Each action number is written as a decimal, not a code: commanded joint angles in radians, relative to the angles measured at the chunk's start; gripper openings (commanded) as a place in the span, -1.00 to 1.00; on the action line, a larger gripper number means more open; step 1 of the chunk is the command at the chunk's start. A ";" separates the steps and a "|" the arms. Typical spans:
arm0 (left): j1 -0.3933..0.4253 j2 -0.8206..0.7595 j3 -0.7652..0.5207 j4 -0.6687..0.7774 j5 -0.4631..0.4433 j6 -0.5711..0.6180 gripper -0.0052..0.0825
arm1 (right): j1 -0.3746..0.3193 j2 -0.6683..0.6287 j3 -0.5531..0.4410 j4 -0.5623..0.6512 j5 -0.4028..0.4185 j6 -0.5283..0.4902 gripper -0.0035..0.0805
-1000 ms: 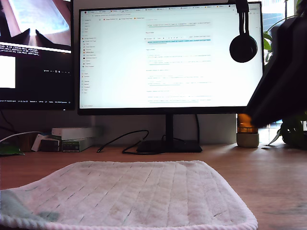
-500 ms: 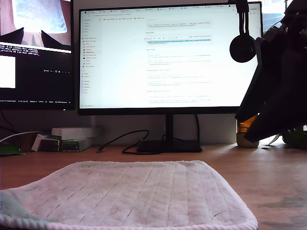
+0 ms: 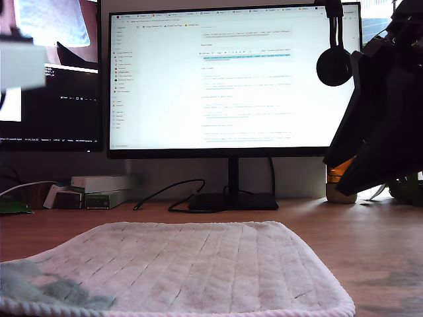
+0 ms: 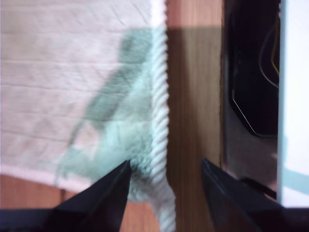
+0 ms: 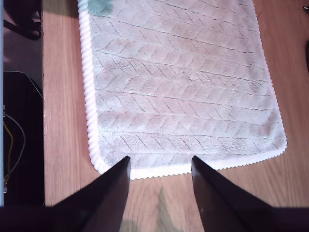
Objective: Fold the tea towel to a neat square and place it to the right
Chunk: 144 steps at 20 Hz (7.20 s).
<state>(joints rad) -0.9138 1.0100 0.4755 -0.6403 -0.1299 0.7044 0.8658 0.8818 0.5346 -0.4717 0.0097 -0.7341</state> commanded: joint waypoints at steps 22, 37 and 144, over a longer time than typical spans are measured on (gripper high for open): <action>-0.014 0.095 0.114 0.026 0.021 0.008 -0.94 | 0.117 0.030 -0.011 0.029 -0.058 0.032 0.05; 0.078 0.095 0.280 0.029 0.069 0.000 -0.94 | 0.181 0.314 -0.011 0.201 -0.037 0.118 0.10; 0.432 0.377 0.325 0.203 0.063 0.089 -0.26 | -0.199 0.733 0.490 -0.051 0.185 0.083 -0.13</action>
<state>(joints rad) -0.4862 1.3903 0.7948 -0.4435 -0.0616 0.7895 0.6674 1.6081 1.0153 -0.5159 0.1932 -0.6544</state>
